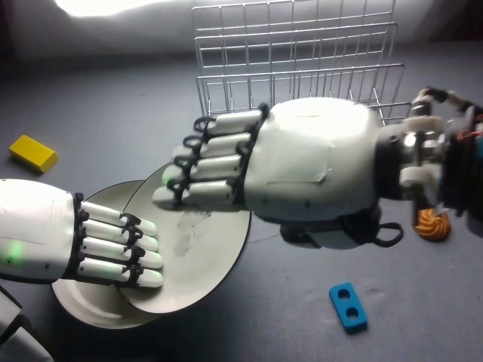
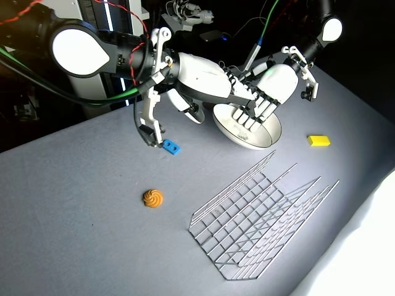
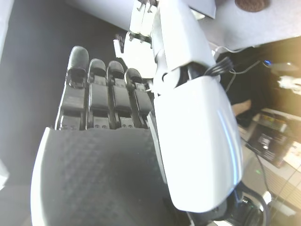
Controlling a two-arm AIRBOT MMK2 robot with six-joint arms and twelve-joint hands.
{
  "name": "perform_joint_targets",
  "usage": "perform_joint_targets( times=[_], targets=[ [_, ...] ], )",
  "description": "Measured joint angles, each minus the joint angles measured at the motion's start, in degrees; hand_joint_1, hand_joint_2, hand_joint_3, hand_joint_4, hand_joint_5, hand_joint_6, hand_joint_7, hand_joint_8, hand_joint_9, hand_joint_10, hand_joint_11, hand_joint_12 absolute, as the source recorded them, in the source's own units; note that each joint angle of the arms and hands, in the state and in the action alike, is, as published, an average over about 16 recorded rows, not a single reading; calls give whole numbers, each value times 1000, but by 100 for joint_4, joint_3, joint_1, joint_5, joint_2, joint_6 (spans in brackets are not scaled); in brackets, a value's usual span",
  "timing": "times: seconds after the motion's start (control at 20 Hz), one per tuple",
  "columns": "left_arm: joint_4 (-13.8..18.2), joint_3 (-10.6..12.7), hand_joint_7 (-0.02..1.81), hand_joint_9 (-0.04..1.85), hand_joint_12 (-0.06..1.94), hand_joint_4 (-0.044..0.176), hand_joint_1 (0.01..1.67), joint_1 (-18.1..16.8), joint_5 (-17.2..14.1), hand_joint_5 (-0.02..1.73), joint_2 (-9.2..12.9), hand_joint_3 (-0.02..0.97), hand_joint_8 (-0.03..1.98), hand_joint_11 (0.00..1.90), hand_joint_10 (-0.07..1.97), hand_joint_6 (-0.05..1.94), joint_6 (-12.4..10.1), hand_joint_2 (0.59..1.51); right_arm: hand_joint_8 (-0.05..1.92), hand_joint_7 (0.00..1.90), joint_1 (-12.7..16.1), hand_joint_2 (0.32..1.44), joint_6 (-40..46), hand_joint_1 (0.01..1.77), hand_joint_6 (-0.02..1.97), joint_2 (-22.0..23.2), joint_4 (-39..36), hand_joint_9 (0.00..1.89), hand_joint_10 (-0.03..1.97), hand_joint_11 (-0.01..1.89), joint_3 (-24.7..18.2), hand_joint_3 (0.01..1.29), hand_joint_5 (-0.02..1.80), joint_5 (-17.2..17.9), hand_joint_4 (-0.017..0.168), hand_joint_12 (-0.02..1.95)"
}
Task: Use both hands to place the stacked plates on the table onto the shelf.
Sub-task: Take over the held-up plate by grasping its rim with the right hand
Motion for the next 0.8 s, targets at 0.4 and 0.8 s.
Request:
perform_joint_targets(
  times=[0.4,0.8],
  targets=[
    [-39,-51,-12,20,13,0,18,-24,44,-3,-4,12,-21,15,5,-13,-41,1118,13,118,-200,1053,-124,1333,21,-570,9,131,9,13,417,25,101,-109,-2,678],
    [-47,-49,-11,19,13,0,18,-34,46,-2,-15,11,-21,15,5,-13,-44,1119,14,145,-349,1064,-236,1319,22,-1182,13,148,9,13,965,24,132,-91,-2,695]
  ],
)
